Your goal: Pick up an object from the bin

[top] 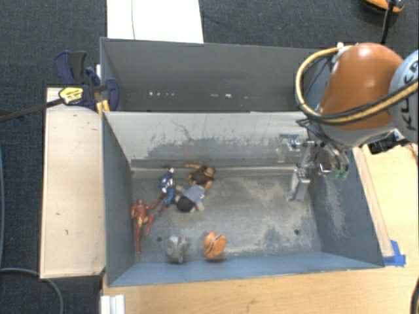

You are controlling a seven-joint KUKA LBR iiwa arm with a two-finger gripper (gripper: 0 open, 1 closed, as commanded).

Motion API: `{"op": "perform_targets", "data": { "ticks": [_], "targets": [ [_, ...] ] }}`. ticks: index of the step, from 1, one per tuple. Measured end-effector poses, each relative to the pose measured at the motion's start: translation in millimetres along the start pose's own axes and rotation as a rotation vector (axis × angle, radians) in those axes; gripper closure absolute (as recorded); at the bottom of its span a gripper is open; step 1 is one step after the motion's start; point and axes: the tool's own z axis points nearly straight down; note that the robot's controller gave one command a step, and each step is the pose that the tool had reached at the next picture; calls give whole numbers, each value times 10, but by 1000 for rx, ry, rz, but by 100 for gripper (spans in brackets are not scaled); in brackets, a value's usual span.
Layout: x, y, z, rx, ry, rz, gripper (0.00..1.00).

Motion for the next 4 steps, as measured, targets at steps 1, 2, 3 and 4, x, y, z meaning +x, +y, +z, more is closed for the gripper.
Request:
{"op": "perform_targets", "data": {
  "ticks": [1, 2, 3, 4],
  "targets": [
    [-12, 1, -48, 0, -8, -1, 0],
    [242, 496, -159, 0, -2, 28, 0],
    [181, 1033, -314, -1, -6, 8, 0],
    [395, 1386, -123, -2, -11, -102, 0]
  ]
}}
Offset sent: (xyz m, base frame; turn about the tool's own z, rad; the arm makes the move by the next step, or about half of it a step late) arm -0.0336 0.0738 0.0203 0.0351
